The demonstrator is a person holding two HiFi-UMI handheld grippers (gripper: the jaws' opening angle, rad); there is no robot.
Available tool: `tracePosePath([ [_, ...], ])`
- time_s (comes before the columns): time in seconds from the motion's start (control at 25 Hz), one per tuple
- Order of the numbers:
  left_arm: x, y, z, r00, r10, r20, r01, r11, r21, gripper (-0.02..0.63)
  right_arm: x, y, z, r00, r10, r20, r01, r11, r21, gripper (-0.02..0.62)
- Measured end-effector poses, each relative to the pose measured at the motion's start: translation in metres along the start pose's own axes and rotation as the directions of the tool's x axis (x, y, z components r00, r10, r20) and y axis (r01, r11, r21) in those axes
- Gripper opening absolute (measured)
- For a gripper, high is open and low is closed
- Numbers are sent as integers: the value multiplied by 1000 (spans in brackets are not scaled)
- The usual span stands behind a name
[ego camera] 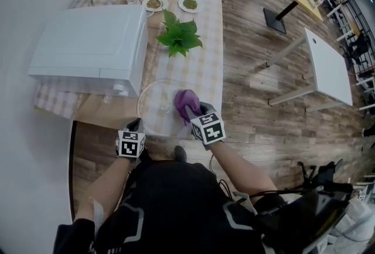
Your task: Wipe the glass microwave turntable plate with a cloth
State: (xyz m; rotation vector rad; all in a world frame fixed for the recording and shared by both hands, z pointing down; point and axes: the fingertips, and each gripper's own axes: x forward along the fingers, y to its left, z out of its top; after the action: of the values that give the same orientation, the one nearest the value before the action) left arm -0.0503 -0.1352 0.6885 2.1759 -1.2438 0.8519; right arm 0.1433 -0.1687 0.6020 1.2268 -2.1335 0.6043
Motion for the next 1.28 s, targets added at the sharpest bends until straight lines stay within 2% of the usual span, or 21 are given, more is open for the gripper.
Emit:
tracePosePath([
  [0.24, -1, 0, 0, 1000, -4, -7, 4, 1000, -8, 8, 13, 77, 40, 980, 189, 55, -185, 980, -69, 71],
  [0.52, -1, -2, -1, 1000, -14, -19, 14, 1000, 16, 8, 56, 144, 35, 947, 320, -22, -320, 940, -122, 71],
  [0.68, -1, -2, -1, 999, -33, -20, 34, 999, 21, 8, 77, 156, 14, 940, 331, -79, -339, 934, -116, 71],
  [1.0, 0, -2, -2, 999, -41, -18, 41, 999, 24, 8, 98, 151, -14, 943, 292, -157, -309, 946, -97, 71],
  [1.28, 1, -3, -2, 999, -42, -33, 44, 996, 76, 8, 90, 137, -25, 950, 257, -177, -285, 945, -158, 71],
])
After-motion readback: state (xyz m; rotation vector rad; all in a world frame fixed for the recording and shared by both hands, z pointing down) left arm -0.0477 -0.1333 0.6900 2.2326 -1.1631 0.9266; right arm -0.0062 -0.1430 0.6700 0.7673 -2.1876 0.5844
